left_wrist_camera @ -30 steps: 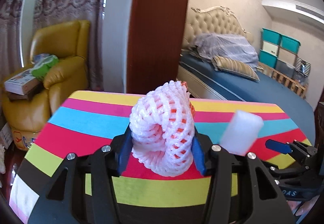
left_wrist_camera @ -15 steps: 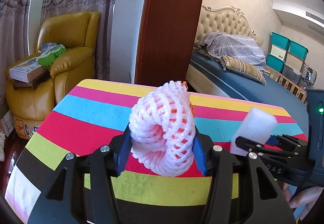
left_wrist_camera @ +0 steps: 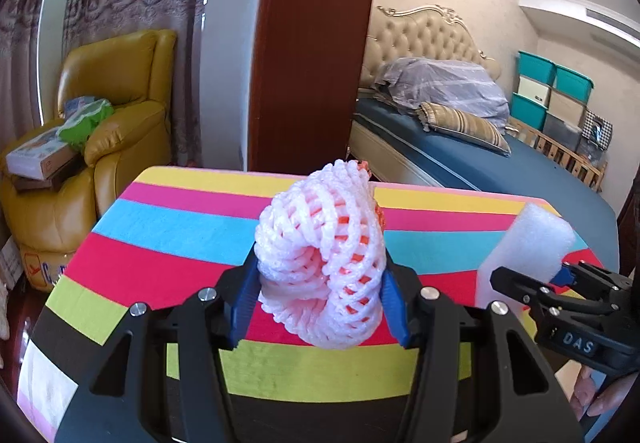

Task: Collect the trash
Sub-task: 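Carry net and foam block over the wastebasket and release both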

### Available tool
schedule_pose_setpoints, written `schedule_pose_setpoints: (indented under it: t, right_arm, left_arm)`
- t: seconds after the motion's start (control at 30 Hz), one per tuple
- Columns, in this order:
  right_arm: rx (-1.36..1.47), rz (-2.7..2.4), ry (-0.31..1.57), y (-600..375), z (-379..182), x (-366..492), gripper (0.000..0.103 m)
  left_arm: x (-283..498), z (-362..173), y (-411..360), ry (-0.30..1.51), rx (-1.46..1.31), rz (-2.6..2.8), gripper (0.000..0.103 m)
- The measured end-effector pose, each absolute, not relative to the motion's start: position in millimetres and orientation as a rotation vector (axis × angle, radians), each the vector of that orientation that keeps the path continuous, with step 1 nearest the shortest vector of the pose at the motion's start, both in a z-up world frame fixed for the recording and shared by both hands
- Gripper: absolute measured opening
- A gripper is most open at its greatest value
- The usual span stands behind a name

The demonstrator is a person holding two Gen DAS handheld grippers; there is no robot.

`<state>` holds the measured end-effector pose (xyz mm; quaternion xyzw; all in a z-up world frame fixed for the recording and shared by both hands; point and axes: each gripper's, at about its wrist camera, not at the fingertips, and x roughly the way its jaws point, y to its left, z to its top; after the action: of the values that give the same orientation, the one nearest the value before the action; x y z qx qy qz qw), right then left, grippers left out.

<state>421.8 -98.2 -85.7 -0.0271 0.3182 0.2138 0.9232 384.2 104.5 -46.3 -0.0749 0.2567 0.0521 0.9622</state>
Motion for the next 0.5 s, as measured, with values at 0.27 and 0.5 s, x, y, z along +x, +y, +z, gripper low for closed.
schedule_pose_setpoints:
  t: [0.27,0.5]
  right_arm:
    - [-0.067,0.425,0.572,-129.2,-65.3,375.6,0.054]
    - [-0.085,0.413,0.515,-161.0,-56.1,327.2,0.054]
  left_arm:
    - [357.5,-29.9,67.6,0.519,-0.056,0.059,0.054]
    - [310.8,-23.1,33.9,0.487,-0.034,0.022,0.055]
